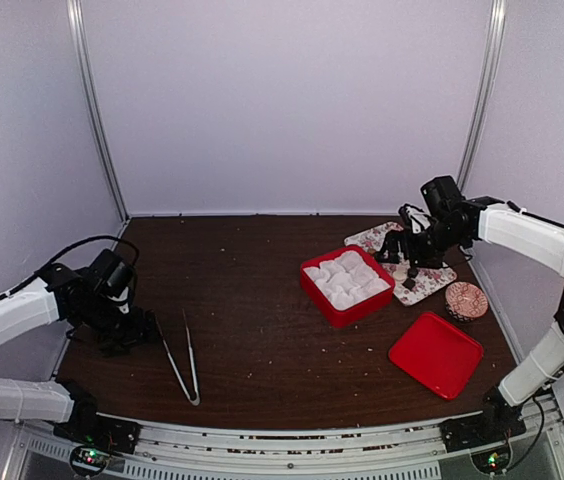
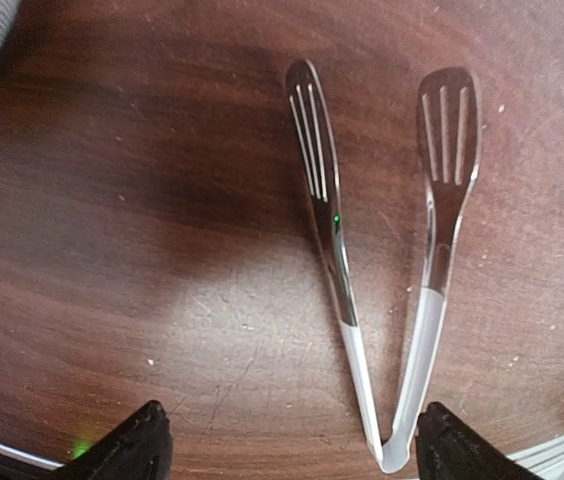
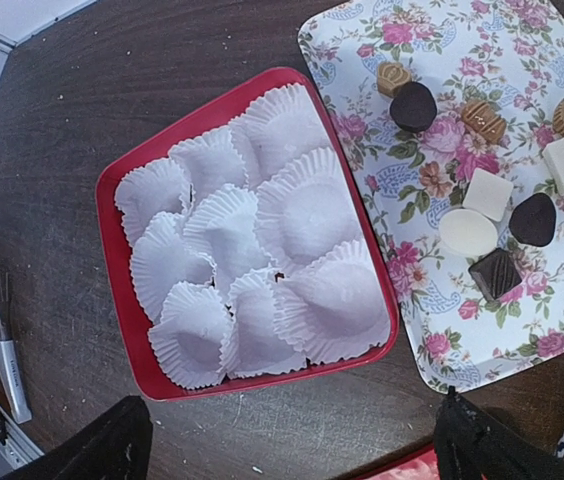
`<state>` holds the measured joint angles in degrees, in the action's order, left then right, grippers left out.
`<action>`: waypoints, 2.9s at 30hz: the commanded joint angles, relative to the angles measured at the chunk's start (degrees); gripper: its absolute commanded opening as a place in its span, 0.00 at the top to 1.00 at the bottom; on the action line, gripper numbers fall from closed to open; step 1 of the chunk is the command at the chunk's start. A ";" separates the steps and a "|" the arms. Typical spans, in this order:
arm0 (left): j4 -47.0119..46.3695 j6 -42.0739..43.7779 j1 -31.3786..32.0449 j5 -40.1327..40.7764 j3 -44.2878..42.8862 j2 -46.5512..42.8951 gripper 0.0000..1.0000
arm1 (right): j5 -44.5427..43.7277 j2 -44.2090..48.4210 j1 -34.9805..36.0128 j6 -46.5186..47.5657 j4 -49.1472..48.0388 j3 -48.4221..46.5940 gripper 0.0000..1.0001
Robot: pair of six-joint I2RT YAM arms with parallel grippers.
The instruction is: Pack the chocolate
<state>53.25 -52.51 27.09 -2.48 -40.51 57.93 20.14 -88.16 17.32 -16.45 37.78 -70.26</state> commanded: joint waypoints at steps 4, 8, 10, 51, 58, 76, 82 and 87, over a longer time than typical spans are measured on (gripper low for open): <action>-2.55 -7.63 7.69 4.70 -3.56 10.21 0.21 | 1.63 -3.67 -1.05 1.50 1.12 -3.71 0.00; -3.58 -9.62 9.76 5.08 -5.25 15.90 0.28 | 1.72 -6.75 -1.15 2.60 2.40 -6.77 0.00; -5.46 -9.77 10.07 4.39 -5.81 18.10 0.34 | 1.64 -8.43 -1.15 2.91 2.70 -8.13 0.00; -8.31 -8.27 10.58 3.85 -20.81 28.57 1.00 | 5.72 -24.34 2.76 3.68 0.93 -16.49 0.00; -13.61 -5.12 10.54 2.54 -25.83 27.62 1.00 | 9.70 -26.17 7.03 2.58 0.71 -19.90 0.00; -58.22 -2.75 10.87 -9.01 -32.46 25.53 1.00 | 30.87 -1.32 10.42 -31.05 -42.31 -1.02 0.00; -71.82 -7.96 12.84 -13.04 -35.31 29.25 1.00 | 33.44 -1.48 16.07 -39.45 -55.78 0.18 0.00; -80.48 -12.78 15.12 -14.33 -34.44 32.00 1.00 | 34.97 -3.84 20.39 -47.61 -69.13 0.32 0.00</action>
<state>-14.20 -60.49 40.66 -13.96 -74.32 87.50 52.38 -90.56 35.11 -55.13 -15.94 -70.24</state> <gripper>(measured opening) 0.035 0.999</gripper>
